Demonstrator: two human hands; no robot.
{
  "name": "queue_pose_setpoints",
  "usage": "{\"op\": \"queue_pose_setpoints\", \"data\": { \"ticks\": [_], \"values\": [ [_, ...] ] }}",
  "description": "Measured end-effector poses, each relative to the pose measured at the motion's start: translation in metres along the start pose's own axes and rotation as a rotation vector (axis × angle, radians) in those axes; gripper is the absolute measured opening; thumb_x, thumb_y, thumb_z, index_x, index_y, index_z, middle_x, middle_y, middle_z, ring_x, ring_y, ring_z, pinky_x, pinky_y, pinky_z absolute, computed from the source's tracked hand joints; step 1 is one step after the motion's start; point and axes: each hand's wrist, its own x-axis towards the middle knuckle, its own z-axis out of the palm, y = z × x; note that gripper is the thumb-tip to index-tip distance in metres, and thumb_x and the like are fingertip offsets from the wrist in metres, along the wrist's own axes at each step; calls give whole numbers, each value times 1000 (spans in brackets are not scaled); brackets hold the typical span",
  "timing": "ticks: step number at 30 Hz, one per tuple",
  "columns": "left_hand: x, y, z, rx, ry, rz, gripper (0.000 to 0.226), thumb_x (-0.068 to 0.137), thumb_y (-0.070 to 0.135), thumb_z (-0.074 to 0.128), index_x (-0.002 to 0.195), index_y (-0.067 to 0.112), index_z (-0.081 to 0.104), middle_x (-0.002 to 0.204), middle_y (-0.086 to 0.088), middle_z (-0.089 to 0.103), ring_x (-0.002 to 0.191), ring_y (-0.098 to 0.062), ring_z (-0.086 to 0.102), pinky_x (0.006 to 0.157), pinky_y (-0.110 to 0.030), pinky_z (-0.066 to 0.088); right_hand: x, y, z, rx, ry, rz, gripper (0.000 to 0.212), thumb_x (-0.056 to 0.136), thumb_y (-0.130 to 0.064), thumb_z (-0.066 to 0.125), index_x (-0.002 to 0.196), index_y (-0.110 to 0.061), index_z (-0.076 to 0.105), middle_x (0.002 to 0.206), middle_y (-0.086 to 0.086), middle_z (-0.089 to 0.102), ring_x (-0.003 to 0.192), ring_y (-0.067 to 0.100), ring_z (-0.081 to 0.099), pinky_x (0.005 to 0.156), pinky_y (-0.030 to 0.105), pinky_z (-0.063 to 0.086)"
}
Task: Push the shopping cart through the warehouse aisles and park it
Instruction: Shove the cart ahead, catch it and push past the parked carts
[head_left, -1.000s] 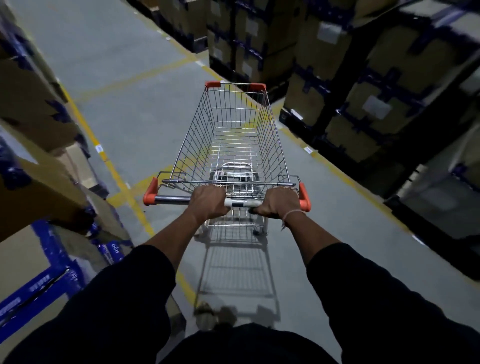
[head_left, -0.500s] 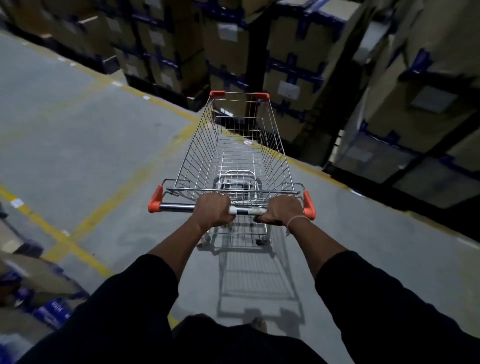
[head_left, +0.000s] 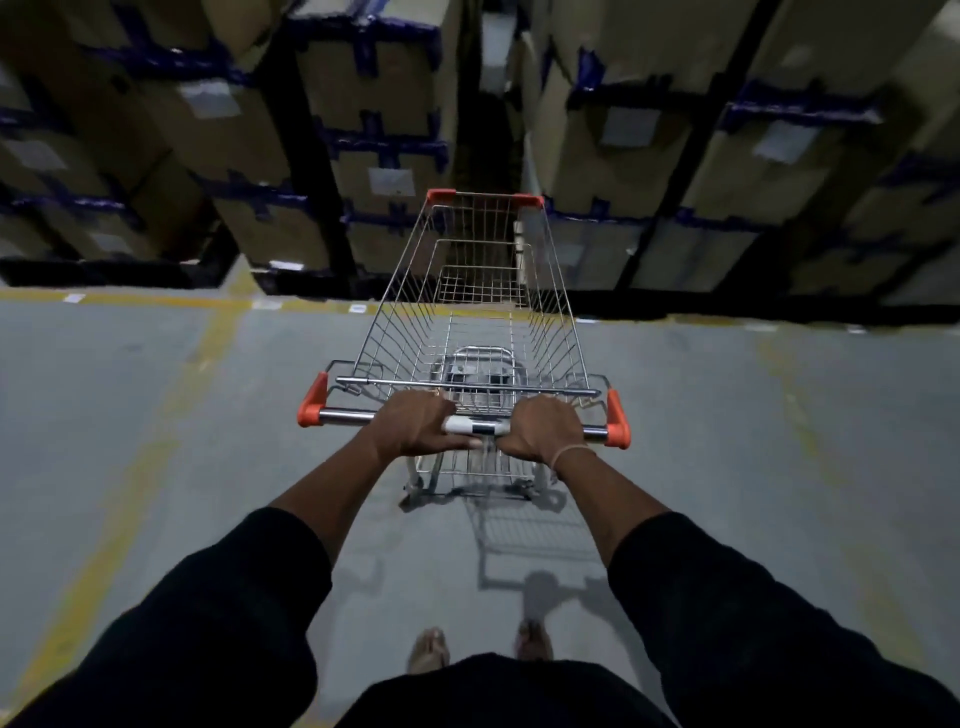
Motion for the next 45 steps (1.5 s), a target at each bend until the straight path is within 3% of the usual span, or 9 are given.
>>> {"op": "queue_pose_setpoints", "data": {
  "ticks": [4,10,15,18,25,34,38,42,45],
  "values": [
    [17,5,-3,-6,26,63,100,68,105,8,80,23,63,75,2,67,72,-22,64,60,-31,42,-13,14,6,55,-28,121,51,85,-69,63,81,-18,62,84,3,67,80,26,64,72,33,47],
    [49,32,-7,85,61,129,107,60,106,-4,71,20,59,68,-1,64,67,-21,64,58,-30,41,-37,35,11,128,-13,286,62,81,-80,56,72,-19,58,81,3,67,80,27,65,70,32,47],
    [73,66,-4,203,100,110,108,58,108,-4,72,22,60,66,-2,65,71,-21,64,93,-45,41,-55,61,11,156,-46,431,69,80,-87,50,70,-18,58,85,3,68,83,27,66,73,32,51],
    [86,93,-7,217,127,64,111,55,111,2,76,21,64,72,-3,67,83,-24,64,99,-51,36,-67,79,13,176,-39,510,69,81,-86,50,71,-18,56,81,2,63,81,27,64,71,33,49],
    [131,154,-11,187,65,214,108,44,111,-6,63,22,51,66,-1,61,73,-24,64,94,-49,41,-100,130,25,213,-24,678,72,79,-88,49,72,-18,65,72,-2,62,71,22,62,70,31,51],
    [211,261,-9,204,-2,458,103,51,110,2,61,22,54,58,2,51,64,-20,57,94,-51,42,-140,224,37,213,2,837,72,79,-90,48,74,-19,58,83,3,67,84,27,67,78,34,56],
    [266,309,-11,195,-77,638,96,63,107,16,62,20,54,58,3,54,64,-22,63,73,-35,51,-158,284,42,213,20,888,73,79,-89,49,83,-18,67,95,6,72,92,29,69,83,36,56],
    [310,358,-13,155,-74,731,84,72,100,36,60,19,55,53,5,50,57,-19,59,58,-28,44,-178,337,45,281,67,915,78,73,-97,40,60,-20,51,72,3,61,78,26,68,81,36,57],
    [335,399,-8,202,-29,781,86,71,100,37,59,17,56,52,6,48,54,-18,55,54,-27,35,-189,372,49,310,86,953,84,69,-101,33,58,-20,51,68,2,63,69,23,65,79,35,56]
  ]
}}
